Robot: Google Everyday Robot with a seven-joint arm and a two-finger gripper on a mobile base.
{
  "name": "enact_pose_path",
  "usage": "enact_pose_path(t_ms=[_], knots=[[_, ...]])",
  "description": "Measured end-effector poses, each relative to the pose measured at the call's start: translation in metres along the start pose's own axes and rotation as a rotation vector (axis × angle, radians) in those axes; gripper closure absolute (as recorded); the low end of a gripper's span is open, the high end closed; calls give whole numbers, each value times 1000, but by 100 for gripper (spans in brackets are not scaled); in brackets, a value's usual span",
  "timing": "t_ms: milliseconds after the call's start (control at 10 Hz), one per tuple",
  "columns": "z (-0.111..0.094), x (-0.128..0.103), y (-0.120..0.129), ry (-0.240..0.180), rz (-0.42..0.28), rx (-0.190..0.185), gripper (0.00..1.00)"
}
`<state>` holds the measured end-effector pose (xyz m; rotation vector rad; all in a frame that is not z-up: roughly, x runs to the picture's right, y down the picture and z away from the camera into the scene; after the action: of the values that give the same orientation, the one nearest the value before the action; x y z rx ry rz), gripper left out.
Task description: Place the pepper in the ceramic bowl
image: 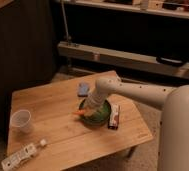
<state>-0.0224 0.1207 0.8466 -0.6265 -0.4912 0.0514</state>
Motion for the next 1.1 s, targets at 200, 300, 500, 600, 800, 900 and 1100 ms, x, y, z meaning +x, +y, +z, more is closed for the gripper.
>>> enact_pose_path(t_ms=[200, 300, 500, 600, 800, 900, 1100], knots=[[-9, 25, 1, -7, 110, 18, 69], [-11, 29, 0, -14, 145, 22, 59], [-11, 25, -2, -23, 144, 29, 40], [-7, 18, -6, -31, 125, 23, 28], [0, 3, -10, -36, 100, 12, 20], [0, 2, -9, -28, 92, 14, 20], [0, 1, -10, -27, 95, 15, 20]])
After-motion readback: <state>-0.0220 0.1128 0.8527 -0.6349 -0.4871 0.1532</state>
